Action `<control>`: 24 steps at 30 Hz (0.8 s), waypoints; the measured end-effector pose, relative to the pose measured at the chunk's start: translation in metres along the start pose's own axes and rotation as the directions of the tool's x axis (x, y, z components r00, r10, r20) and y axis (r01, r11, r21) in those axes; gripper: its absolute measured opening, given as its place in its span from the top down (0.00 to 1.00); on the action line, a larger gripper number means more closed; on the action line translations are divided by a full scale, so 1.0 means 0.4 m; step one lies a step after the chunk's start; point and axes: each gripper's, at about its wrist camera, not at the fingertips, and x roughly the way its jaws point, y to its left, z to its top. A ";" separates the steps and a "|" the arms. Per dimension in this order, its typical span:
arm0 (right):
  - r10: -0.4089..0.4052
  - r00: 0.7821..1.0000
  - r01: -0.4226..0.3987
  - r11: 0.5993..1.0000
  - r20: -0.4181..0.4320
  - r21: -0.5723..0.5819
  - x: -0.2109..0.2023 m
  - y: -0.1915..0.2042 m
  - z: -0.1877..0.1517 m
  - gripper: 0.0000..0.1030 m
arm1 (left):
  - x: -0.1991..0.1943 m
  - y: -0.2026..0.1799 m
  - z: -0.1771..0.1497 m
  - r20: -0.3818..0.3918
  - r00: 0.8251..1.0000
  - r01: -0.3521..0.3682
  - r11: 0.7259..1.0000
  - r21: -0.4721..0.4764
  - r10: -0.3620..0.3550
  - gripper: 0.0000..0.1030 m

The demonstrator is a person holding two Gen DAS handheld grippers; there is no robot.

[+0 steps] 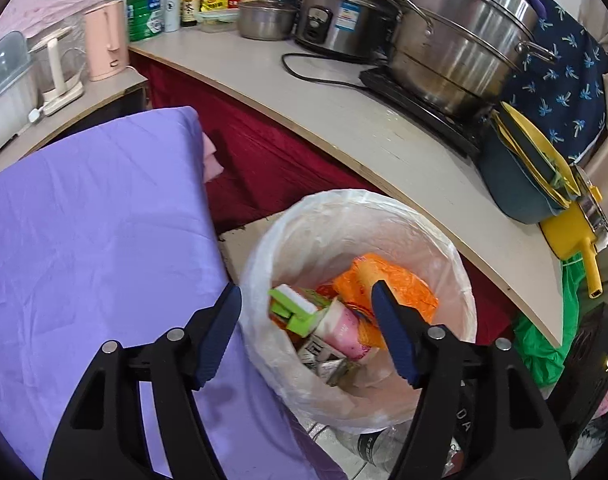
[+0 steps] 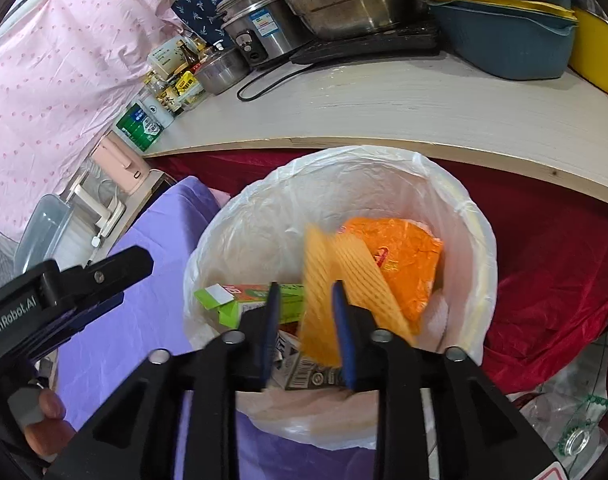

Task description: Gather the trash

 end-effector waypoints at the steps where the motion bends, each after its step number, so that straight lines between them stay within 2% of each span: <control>1: 0.006 1.000 -0.006 1.000 0.009 -0.003 -0.006 0.008 -0.002 0.67 | -0.006 0.008 0.000 0.006 1.000 -0.012 1.000 0.001 0.012 0.35; 12: -0.010 0.999 0.011 0.999 0.035 -0.034 -0.071 0.045 -0.026 0.65 | -0.065 0.048 -0.043 0.037 0.997 -0.062 0.998 0.001 0.062 0.33; 17: -0.033 0.998 0.035 0.998 0.048 -0.052 -0.108 0.058 -0.046 0.57 | -0.101 0.056 -0.067 0.058 0.994 -0.094 0.995 0.023 0.093 0.33; 21: -0.051 0.997 0.055 0.996 0.055 -0.075 -0.144 0.075 -0.063 0.48 | -0.137 0.061 -0.093 0.074 0.990 -0.126 0.991 0.035 0.123 0.26; 24: -0.072 0.995 0.079 0.992 0.069 -0.101 -0.171 0.087 -0.077 0.41 | -0.157 0.062 -0.108 0.083 0.986 -0.150 0.987 0.049 0.146 0.25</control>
